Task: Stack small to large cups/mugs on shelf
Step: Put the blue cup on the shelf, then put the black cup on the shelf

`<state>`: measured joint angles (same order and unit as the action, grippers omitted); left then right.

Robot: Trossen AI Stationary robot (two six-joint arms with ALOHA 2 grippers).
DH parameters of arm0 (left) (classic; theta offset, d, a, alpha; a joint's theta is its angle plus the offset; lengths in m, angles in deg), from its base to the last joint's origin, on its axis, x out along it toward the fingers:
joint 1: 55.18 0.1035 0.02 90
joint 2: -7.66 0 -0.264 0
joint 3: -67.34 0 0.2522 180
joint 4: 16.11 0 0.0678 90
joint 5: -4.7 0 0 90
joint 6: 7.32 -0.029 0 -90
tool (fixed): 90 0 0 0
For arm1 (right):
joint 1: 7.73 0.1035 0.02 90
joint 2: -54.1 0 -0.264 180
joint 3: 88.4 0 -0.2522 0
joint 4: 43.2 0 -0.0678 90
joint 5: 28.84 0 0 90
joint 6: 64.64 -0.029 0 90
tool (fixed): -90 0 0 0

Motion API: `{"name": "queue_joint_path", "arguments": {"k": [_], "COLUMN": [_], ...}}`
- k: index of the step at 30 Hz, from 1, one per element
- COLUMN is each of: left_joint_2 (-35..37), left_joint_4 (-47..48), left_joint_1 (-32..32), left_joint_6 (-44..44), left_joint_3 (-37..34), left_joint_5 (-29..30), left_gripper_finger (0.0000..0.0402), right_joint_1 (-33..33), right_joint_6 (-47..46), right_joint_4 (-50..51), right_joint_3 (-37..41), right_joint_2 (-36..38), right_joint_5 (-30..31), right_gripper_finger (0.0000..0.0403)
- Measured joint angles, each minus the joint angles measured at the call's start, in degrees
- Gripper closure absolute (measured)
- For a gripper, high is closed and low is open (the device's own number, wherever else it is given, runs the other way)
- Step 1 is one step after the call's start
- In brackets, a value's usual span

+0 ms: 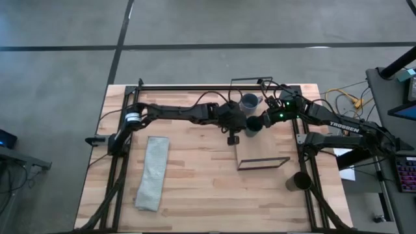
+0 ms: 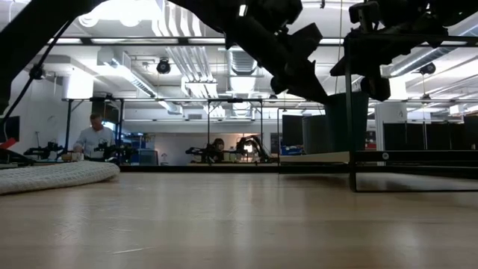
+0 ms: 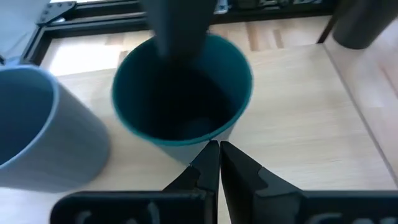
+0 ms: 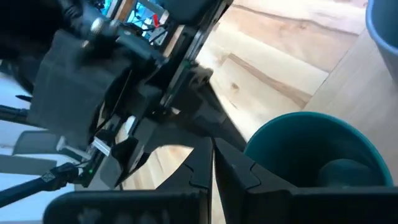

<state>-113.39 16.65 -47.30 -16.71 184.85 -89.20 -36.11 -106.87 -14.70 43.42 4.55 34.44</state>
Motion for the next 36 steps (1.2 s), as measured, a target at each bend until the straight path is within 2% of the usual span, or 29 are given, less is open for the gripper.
{"name": "queue_joint_path", "arguments": {"k": [5, 8, 15, 23, 32, 36], "left_joint_2": [0.0, 0.5, 1.8, 2.8, 3.0, 3.0], "left_joint_4": [2.5, 5.5, 9.6, 10.4, 10.6, 10.6], "left_joint_1": [0.3, 0.2, -0.6, -0.6, -0.4, -0.4], "left_joint_6": [0.0, 0.1, 0.1, 0.2, 3.1, 3.2], "left_joint_3": [0.1, 0.1, 0.3, 0.5, 0.5, 0.5], "left_joint_5": [0.2, 0.1, 0.0, -0.3, -0.3, -0.3], "left_gripper_finger": [0.0401, 0.0402, 0.0401, 0.0402, 0.0401, 0.0401], "right_joint_1": [0.0, 0.0, 0.4, 3.7, 6.2, 6.1], "right_joint_6": [1.6, 3.9, 15.2, 16.7, 20.1, 22.9], "right_joint_4": [0.4, 4.5, 28.3, 56.3, 74.9, 74.7], "right_joint_3": [-0.2, -2.8, -17.2, -32.8, -38.2, -37.1], "right_joint_2": [1.8, 4.7, 9.8, 8.2, 5.5, 4.8], "right_joint_5": [-0.1, -0.2, -0.2, -0.2, -0.8, -0.5], "right_gripper_finger": [0.0394, 0.0394, 0.0394, 0.0392, 0.0362, 0.0345]}}
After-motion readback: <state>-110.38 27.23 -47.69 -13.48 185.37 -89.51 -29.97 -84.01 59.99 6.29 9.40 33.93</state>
